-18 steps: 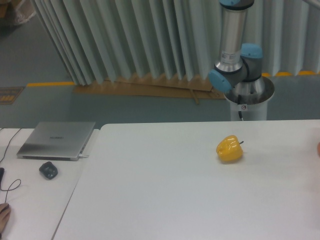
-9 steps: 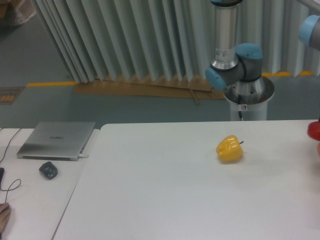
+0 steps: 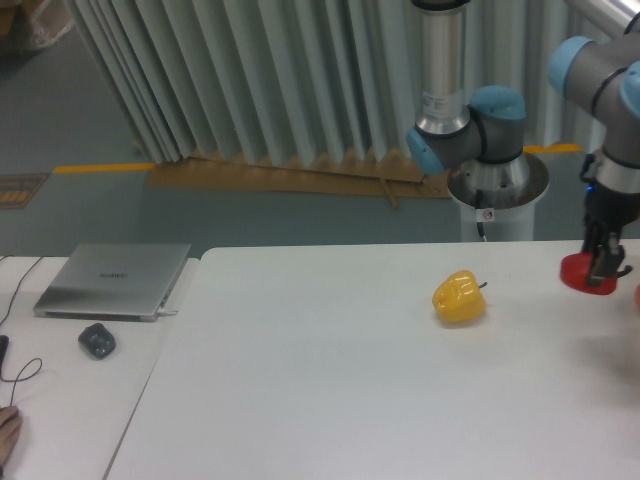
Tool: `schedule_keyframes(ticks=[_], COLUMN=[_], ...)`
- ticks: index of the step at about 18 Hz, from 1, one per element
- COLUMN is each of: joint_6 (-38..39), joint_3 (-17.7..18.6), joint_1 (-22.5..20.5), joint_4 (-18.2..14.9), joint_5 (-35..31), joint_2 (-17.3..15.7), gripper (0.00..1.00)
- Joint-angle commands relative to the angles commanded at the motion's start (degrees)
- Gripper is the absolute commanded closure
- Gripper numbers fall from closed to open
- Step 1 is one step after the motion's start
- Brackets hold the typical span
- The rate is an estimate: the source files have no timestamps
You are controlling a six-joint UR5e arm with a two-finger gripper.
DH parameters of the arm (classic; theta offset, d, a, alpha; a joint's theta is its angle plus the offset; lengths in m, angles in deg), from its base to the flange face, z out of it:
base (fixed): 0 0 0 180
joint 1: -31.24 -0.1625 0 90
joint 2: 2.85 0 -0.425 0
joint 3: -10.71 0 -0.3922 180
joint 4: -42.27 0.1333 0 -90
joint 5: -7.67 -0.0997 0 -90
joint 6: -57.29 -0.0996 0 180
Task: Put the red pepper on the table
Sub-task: 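Carry the red pepper in the gripper over the table, then lower the held red pepper onto the table beside the yellow pepper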
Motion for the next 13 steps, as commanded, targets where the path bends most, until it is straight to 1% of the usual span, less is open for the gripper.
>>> schedule_keyframes(ticks=[2, 4, 7, 10, 13], joint_6=[2.12, 3.18, 3.27, 3.35, 3.35], joint_3=[-0.09, -0.18, -1.75, -1.93, -1.85], joint_1=[1.15, 1.85, 2.29, 3.43, 3.44], joint_4=[0.88, 2.46, 3.26, 3.52, 5.46], joint_5=[0.09, -0.18, -1.31, -4.92, -5.19], joint_2=[1.14, 2.55, 5.62, 7.12, 8.26], gripper=[0.81, 0.81, 0.82, 0.82, 0.82])
